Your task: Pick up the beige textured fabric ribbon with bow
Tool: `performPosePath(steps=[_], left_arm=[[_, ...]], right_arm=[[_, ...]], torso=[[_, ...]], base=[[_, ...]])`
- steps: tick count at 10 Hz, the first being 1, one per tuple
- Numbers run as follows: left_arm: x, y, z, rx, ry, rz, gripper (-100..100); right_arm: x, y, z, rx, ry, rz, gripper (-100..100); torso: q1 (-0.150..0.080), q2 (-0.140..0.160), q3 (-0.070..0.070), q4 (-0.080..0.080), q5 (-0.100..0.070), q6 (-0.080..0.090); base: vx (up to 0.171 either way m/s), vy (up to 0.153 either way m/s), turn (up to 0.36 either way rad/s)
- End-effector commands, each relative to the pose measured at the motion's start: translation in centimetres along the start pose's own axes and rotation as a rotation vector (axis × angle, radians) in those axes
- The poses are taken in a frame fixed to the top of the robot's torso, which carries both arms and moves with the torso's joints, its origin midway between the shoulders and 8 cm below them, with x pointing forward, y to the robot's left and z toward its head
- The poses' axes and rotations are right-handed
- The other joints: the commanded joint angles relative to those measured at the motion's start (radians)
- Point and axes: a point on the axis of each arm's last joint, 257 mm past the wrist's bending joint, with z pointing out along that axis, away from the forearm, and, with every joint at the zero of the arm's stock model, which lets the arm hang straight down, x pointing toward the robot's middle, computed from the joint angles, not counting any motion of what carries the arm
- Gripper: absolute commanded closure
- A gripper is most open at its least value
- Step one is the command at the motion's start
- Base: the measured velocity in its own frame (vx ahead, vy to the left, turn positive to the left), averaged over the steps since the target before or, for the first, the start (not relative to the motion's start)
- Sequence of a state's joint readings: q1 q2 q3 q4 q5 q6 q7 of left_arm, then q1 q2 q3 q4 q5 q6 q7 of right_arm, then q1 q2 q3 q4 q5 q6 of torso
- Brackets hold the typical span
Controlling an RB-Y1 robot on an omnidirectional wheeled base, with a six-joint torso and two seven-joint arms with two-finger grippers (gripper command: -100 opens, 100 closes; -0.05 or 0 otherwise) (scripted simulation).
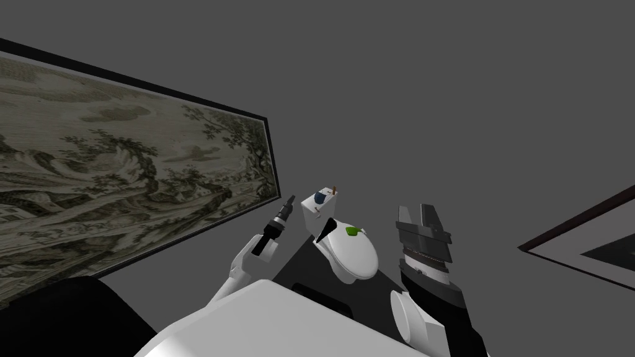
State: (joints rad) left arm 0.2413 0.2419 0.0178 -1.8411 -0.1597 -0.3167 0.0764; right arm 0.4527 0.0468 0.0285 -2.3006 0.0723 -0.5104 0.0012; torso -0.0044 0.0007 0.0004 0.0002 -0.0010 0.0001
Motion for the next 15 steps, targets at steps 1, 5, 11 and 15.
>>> performPosePath(steps=[1,5,11,15], left_arm=[[-0.3,1.7,0.4,-0.040,0.001,0.008,-100],[-2.1,6.2,1.9,-0.156,-0.006,0.046,-100],[-6.6,12.5,3.7,-0.336,-0.053,0.095,-100],[-8.4,14.7,4.0,-0.405,-0.079,0.106,-100]], right_arm=[[0.0,0.0,0.0,0.000,0.000,0.000,0],[0.0,0.0,0.0,0.000,0.000,0.000,0],[0.0,0.0,0.0,0.000,0.000,0.000,0],[0.0,0.0,0.0,0.000,0.000,0.000,0]], torso=[[0.000,0.000,0.000,0.000,0.000,0.000],[-0.001,0.001,0.000,0.000,0.000,0.000],[-0.001,0.000,0.000,0.000,0.000,0.000],[0.001,0.000,0.000,0.000,0.000,0.000]], base=[[-0.012,-0.056,-0.016],[-0.020,-0.072,-0.030],[-0.009,-0.080,-0.023],[-0.003,-0.048,-0.007]])
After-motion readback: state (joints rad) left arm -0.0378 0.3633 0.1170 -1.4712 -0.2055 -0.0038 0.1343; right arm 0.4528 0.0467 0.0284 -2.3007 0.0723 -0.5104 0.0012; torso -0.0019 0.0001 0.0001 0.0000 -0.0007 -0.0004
